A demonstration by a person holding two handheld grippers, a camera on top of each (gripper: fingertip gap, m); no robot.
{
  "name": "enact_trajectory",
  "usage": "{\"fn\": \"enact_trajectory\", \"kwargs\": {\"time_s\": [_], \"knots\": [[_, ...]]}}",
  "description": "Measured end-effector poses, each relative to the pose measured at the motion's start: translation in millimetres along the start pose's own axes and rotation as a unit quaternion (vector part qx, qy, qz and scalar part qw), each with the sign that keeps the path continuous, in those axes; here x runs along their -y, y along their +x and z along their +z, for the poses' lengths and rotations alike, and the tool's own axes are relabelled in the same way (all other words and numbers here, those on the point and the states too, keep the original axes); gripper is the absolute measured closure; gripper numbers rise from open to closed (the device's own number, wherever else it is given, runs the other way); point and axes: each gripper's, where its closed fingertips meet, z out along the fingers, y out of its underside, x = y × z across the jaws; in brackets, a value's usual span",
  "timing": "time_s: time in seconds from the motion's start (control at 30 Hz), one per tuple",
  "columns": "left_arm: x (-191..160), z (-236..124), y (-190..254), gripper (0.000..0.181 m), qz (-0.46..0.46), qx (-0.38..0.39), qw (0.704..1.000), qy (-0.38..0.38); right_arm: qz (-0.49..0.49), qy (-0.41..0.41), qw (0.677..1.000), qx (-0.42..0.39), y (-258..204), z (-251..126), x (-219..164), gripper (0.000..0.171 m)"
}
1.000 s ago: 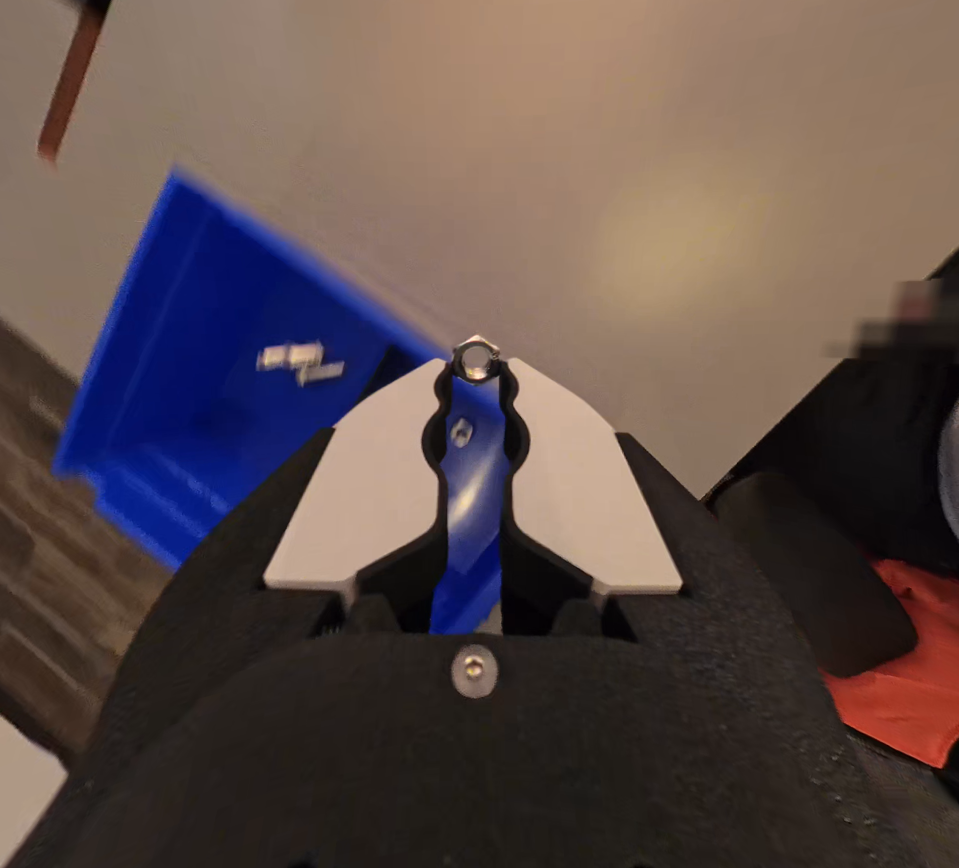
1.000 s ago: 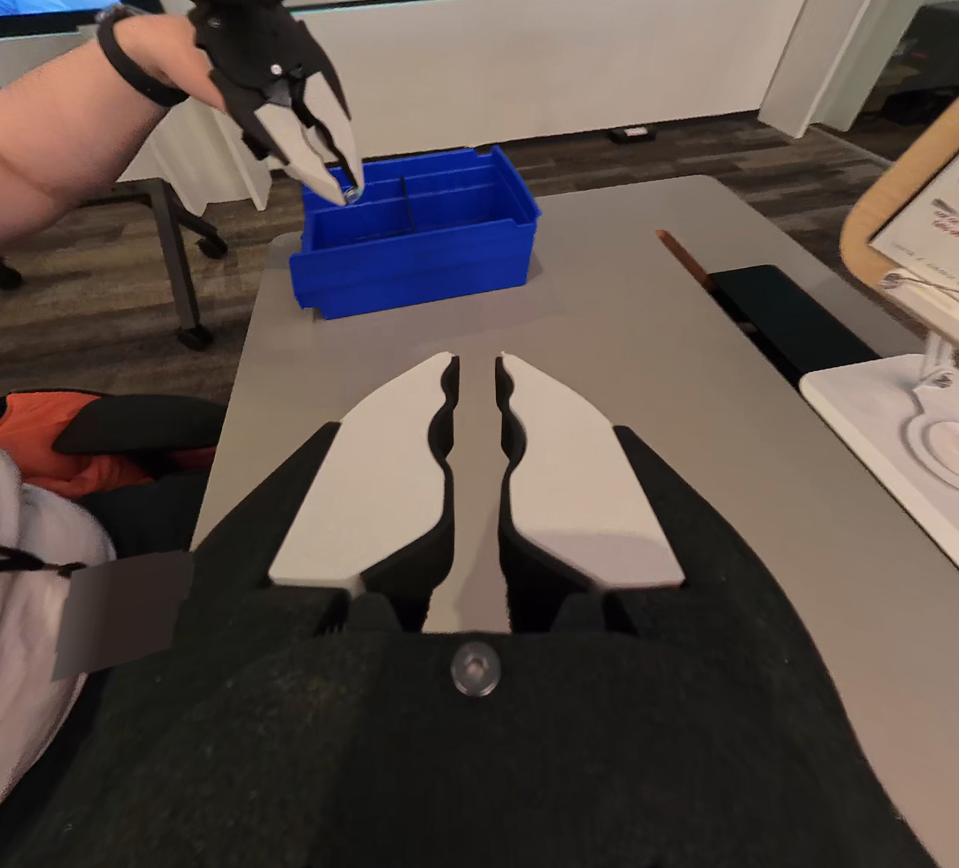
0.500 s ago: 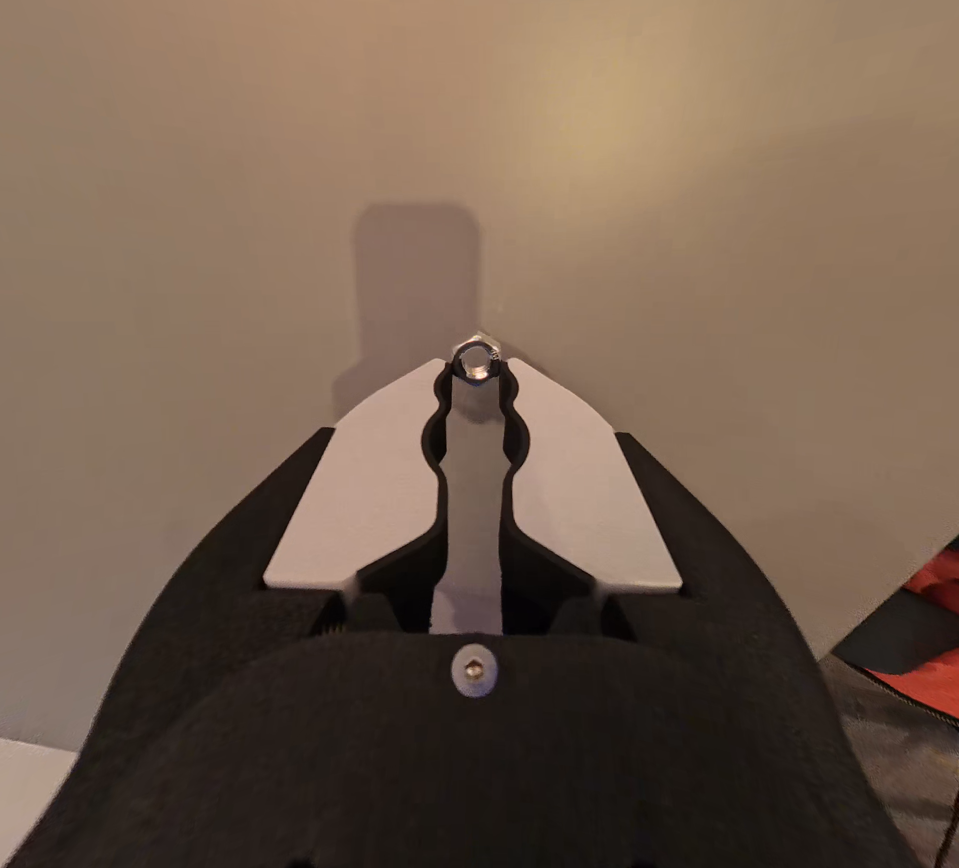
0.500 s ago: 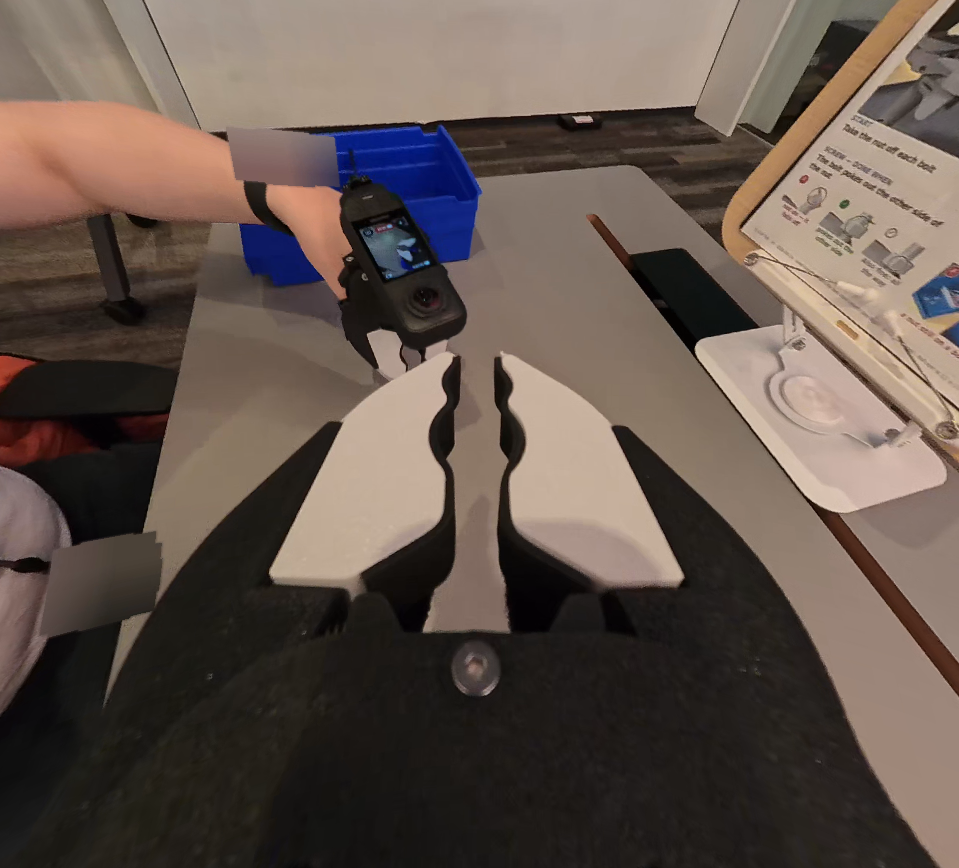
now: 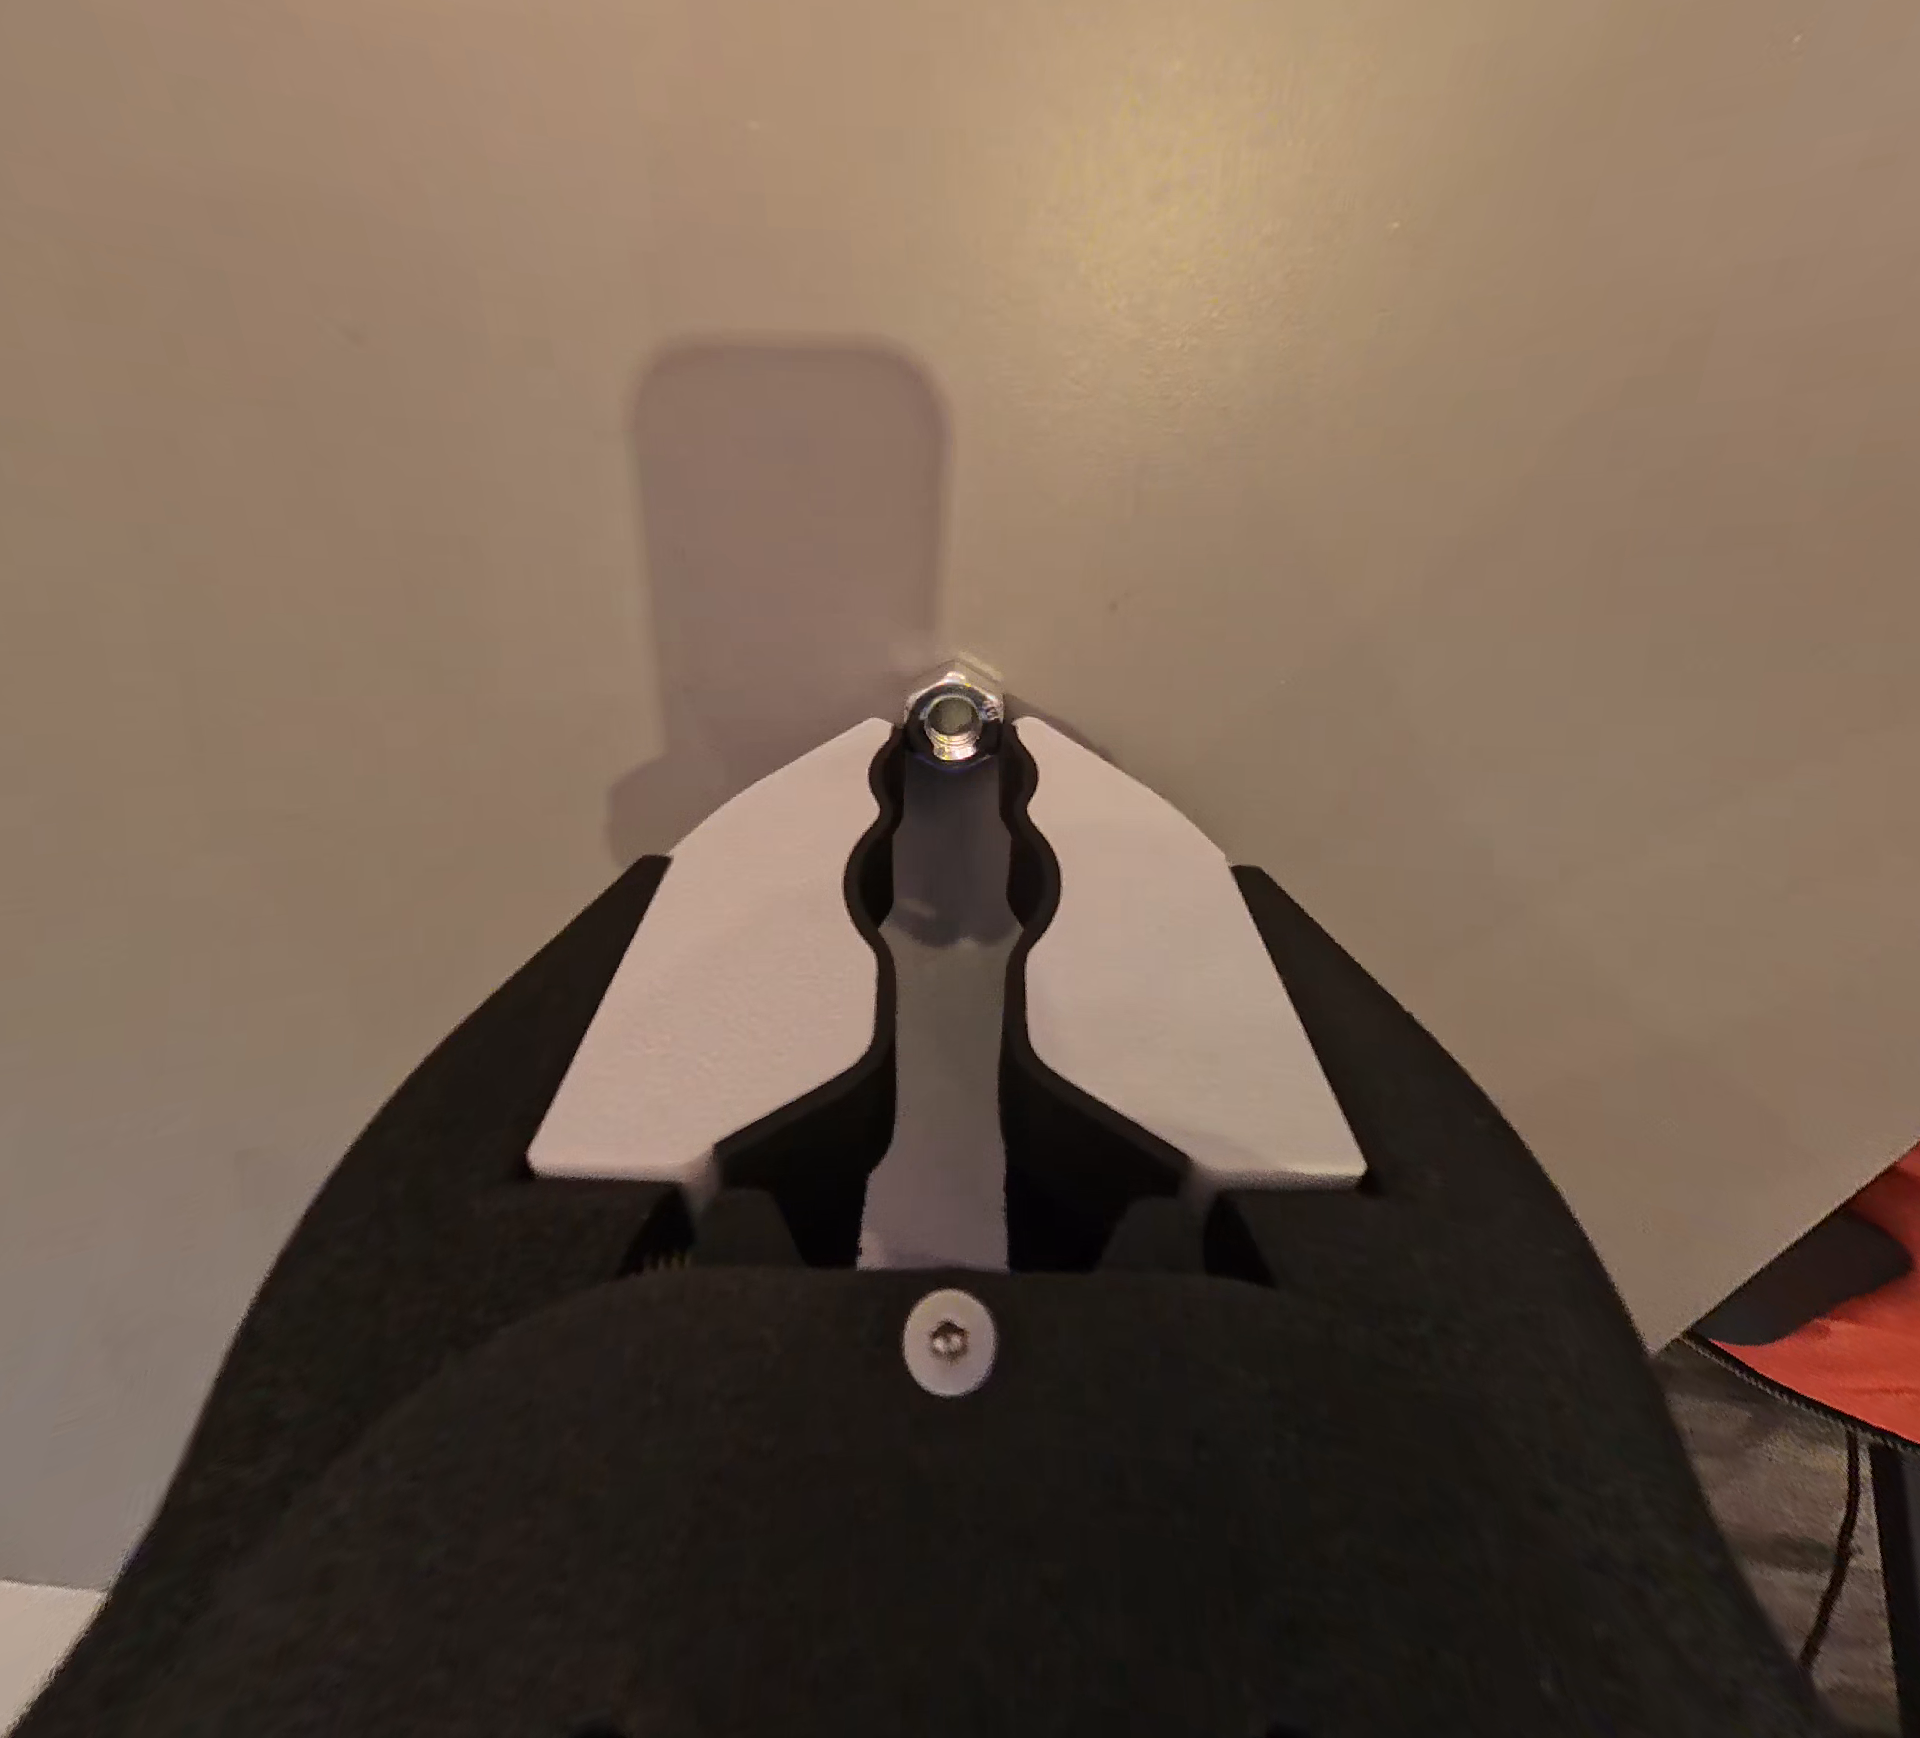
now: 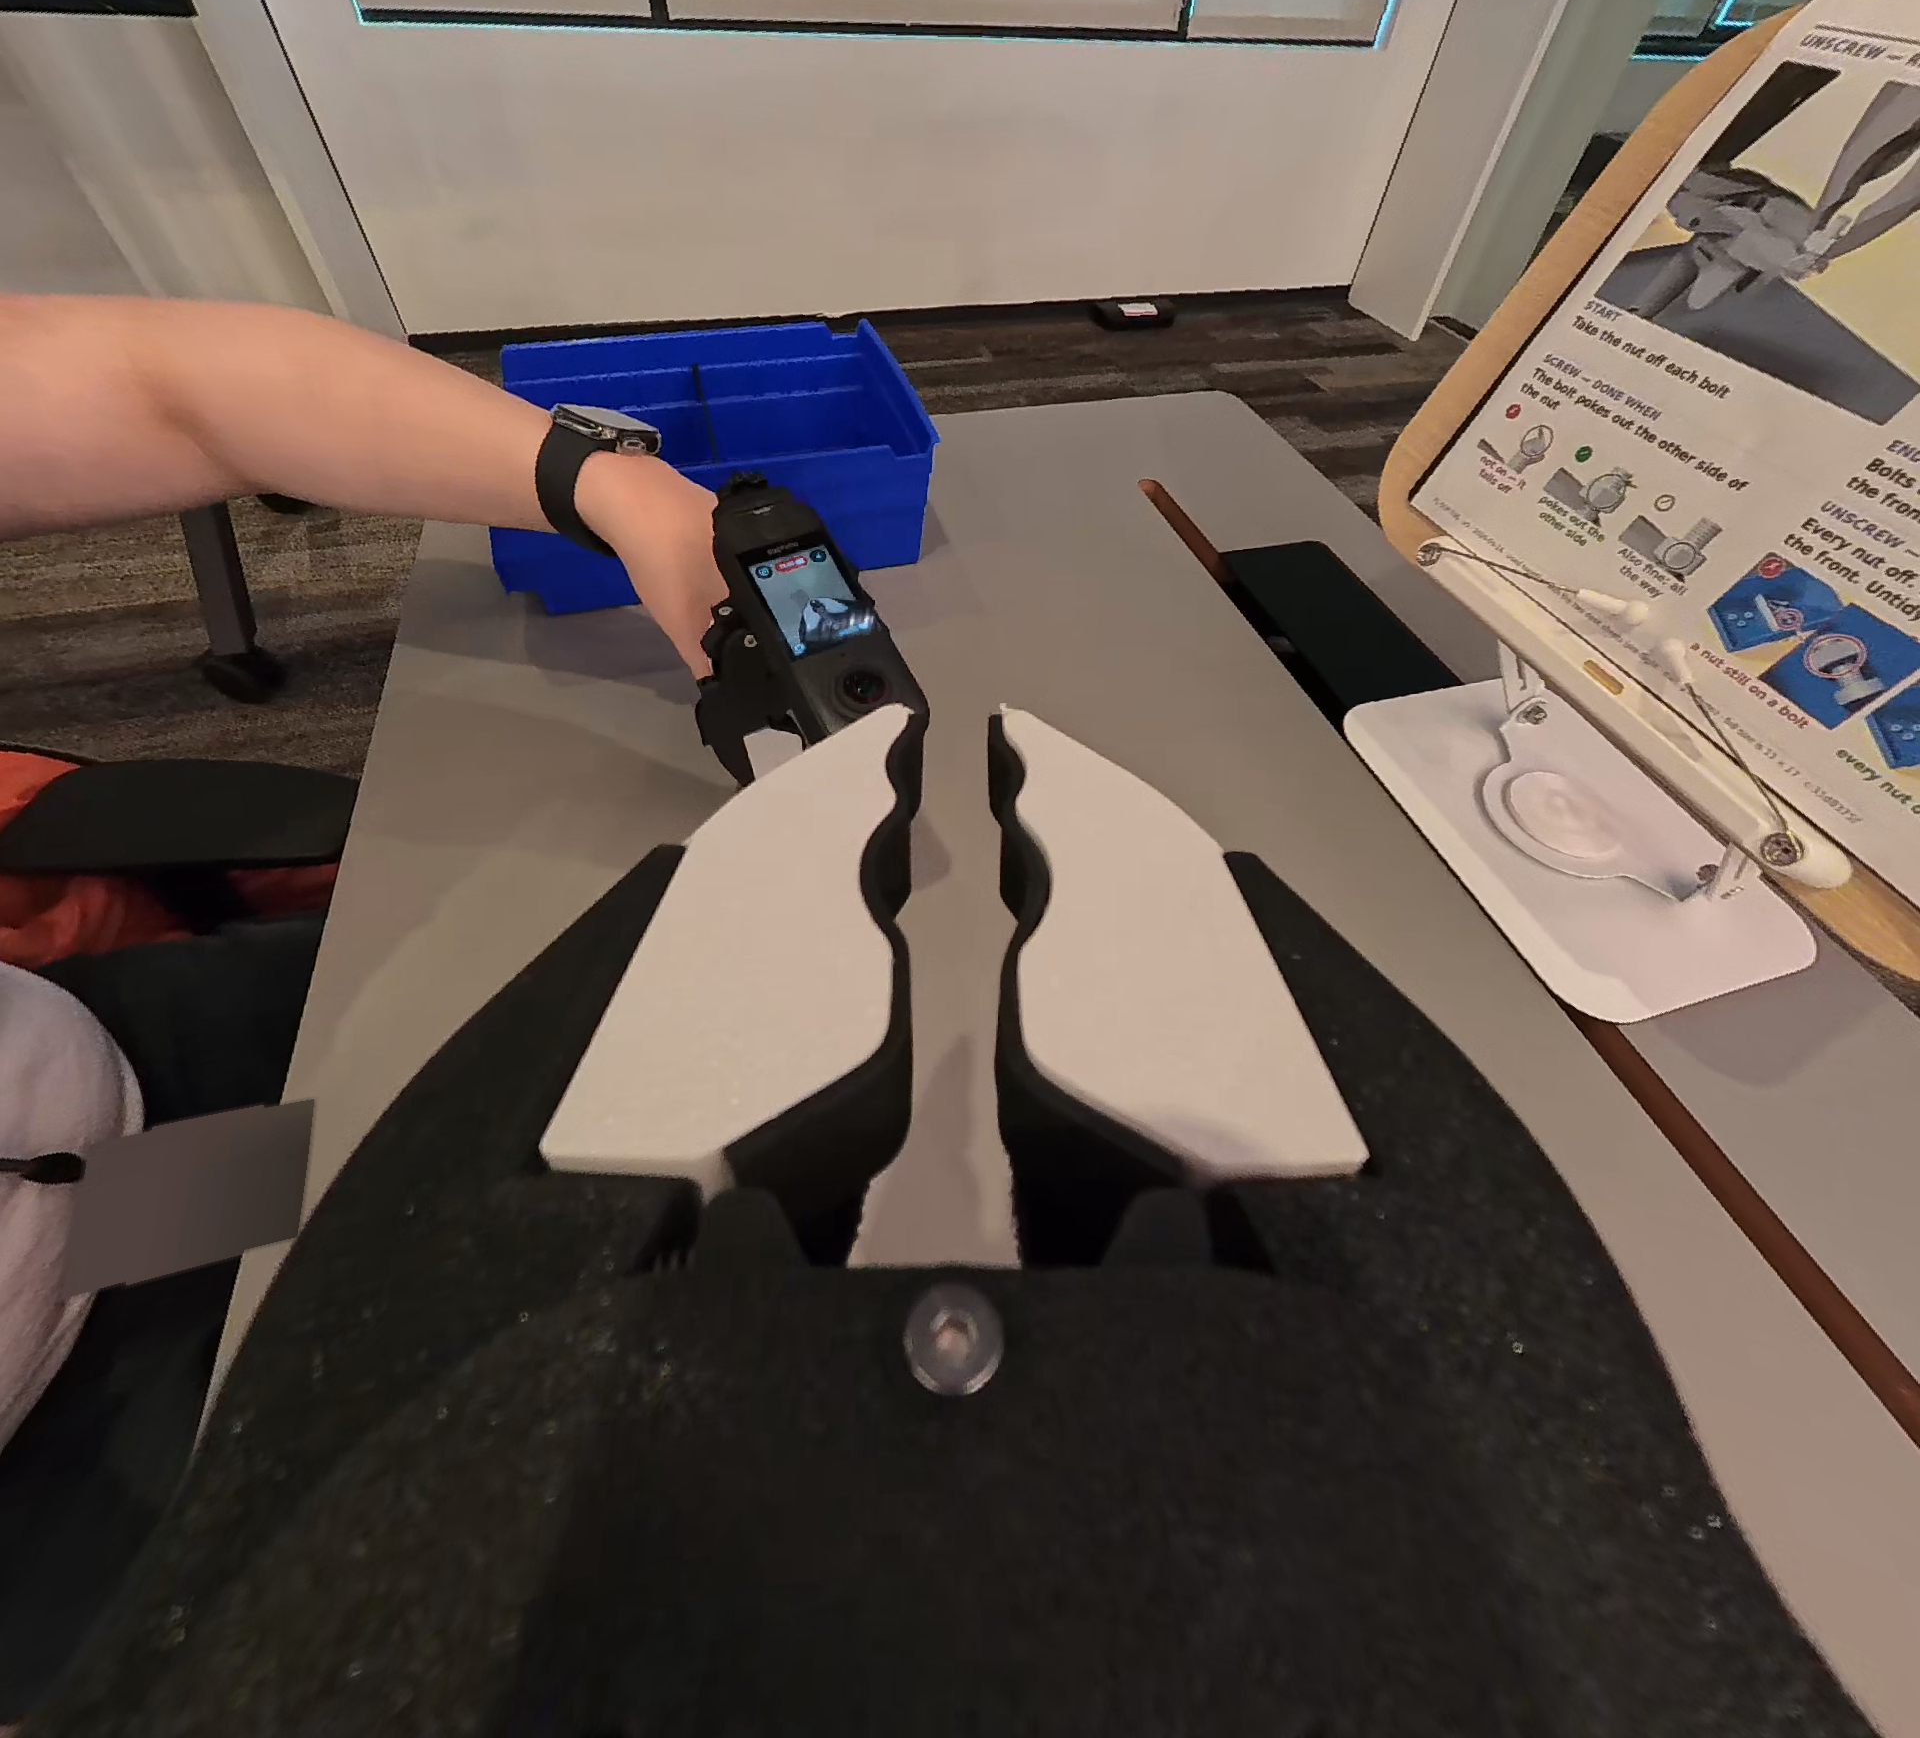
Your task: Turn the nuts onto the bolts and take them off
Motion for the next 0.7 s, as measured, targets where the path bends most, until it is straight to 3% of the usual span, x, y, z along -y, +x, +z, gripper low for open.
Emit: {"fn": "enact_trajectory", "kwargs": {"time_s": [0.27,0.37,0.43,0.57,0.7], "knots": [[5,-8,0,0.154,-0.013,-0.014,0.999,0.029,0.006,-0.004,1.0,-0.006,3,-9,-4,0.161],[9,-42,-6,0.156,-0.03,-0.007,0.996,0.083,0.009,0.004,1.0,-0.009,4,-15,-3,0.161],[0,-81,-23,0.156,-0.046,0.038,0.991,0.117,0.011,0.011,1.0,-0.01,4,-20,-1,0.161],[-70,-159,-68,0.155,-0.102,0.135,0.978,0.121,0.014,0.028,0.999,-0.012,7,-27,3,0.161],[-171,-170,-99,0.155,-0.18,0.16,0.969,0.06,0.02,0.04,0.999,-0.006,7,-28,6,0.162]]}}
